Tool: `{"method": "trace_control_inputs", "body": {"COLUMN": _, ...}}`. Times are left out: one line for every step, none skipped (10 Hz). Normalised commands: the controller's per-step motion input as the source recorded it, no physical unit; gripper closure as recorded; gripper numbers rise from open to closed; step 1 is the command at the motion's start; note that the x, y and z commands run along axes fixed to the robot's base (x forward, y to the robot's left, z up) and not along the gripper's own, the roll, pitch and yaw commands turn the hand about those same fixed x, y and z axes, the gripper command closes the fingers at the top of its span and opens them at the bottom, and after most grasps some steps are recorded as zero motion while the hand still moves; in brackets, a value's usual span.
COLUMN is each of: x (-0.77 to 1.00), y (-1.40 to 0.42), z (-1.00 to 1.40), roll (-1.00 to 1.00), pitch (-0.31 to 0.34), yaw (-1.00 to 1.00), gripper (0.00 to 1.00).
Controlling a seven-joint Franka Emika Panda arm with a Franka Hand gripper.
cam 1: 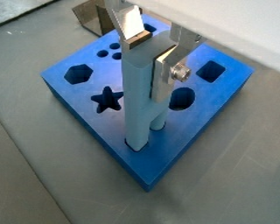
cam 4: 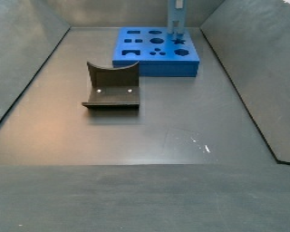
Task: Insert the square-circle object.
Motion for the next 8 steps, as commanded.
{"method": "trace_control_inputs", "body": {"x": 0.0, "y": 0.0, "z": -0.37, "roll": 0.06, "pitch": -0.037, "yaw": -0.01, "gripper": 1.0}}
{"method": "trace_control_inputs", "body": {"x": 0.03, "y": 0.0, "z": -0.28, "roll": 0.06, "pitch": 0.0, "yaw": 0.0, "gripper": 1.0}}
{"method": "trace_control_inputs", "body": {"x": 0.0, "y": 0.0, "z": -0.33, "roll": 0.06, "pitch": -0.011, "yaw": 0.0, "gripper": 1.0}}
{"method": "trace_control_inputs", "body": {"x": 0.0, "y": 0.0, "z": -0.42, "roll": 0.06, "pitch": -0.04, "yaw": 0.0, "gripper": 1.0}}
{"method": "trace_control_inputs", "body": {"x": 0.0, "y": 0.0, "z": -0.44, "roll": 0.06, "pitch": -0.039, "yaw": 0.0, "gripper": 1.0}}
{"method": "trace_control_inputs", "body": {"x": 0.0, "y": 0.0, "z": -0.38, "roll": 0.03, "pitch": -0.054, "yaw": 0.0, "gripper": 1.0}}
{"method": "trace_control_inputs", "body": {"x": -0.06, "y": 0.0, "z": -0.17, "roll": 0.0, "pitch": -0.156, "yaw": 0.0, "gripper": 1.0}}
{"method": "trace_control_inputs", "body": {"x": 0.0, "y": 0.0, "z": 0.0, "roll": 0.0, "pitch": 0.0, "yaw": 0.0, "gripper": 1.0}}
